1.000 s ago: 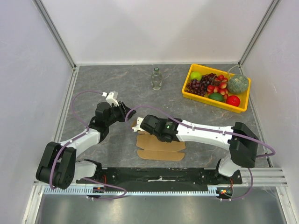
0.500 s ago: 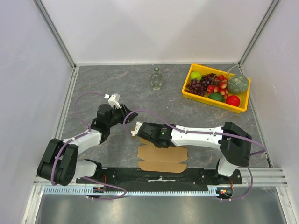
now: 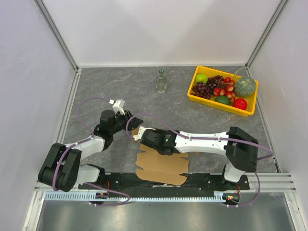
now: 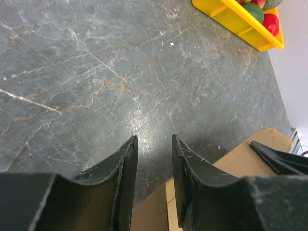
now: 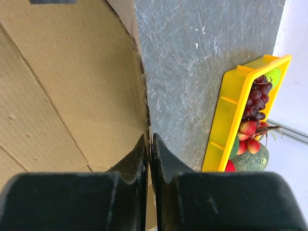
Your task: Fold the paper box
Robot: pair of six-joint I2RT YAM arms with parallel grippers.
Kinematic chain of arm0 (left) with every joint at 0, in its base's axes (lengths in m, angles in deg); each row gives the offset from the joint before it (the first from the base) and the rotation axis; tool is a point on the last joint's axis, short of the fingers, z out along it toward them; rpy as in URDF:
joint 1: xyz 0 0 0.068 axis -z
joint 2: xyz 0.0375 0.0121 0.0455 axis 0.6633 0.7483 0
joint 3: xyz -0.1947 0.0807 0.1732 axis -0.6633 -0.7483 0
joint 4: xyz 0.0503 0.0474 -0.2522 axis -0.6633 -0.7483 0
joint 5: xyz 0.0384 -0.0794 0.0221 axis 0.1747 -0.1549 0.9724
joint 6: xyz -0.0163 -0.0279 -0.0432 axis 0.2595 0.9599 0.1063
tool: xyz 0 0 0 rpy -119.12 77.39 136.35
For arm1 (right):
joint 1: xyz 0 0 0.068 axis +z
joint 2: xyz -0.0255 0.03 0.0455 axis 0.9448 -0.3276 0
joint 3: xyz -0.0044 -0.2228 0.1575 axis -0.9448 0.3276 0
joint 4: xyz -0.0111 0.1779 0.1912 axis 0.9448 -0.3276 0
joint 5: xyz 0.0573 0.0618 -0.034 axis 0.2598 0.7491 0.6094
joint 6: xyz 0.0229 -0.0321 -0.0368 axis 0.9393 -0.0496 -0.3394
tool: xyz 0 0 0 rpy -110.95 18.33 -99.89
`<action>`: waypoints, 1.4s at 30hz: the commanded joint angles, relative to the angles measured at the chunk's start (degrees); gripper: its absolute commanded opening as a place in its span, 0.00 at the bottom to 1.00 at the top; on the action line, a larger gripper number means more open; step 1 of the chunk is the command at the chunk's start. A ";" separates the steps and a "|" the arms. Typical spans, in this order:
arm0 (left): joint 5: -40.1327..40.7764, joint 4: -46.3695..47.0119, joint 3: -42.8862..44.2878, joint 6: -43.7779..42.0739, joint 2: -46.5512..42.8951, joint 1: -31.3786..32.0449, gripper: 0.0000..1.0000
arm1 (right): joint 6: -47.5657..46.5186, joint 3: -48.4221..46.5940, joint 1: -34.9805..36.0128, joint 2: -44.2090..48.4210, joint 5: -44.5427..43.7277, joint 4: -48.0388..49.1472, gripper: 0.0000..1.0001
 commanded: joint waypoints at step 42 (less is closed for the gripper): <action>4.28 -5.24 -5.87 3.41 -30.65 0.85 0.02 | 0.53 6.83 -9.96 18.52 22.13 6.57 0.00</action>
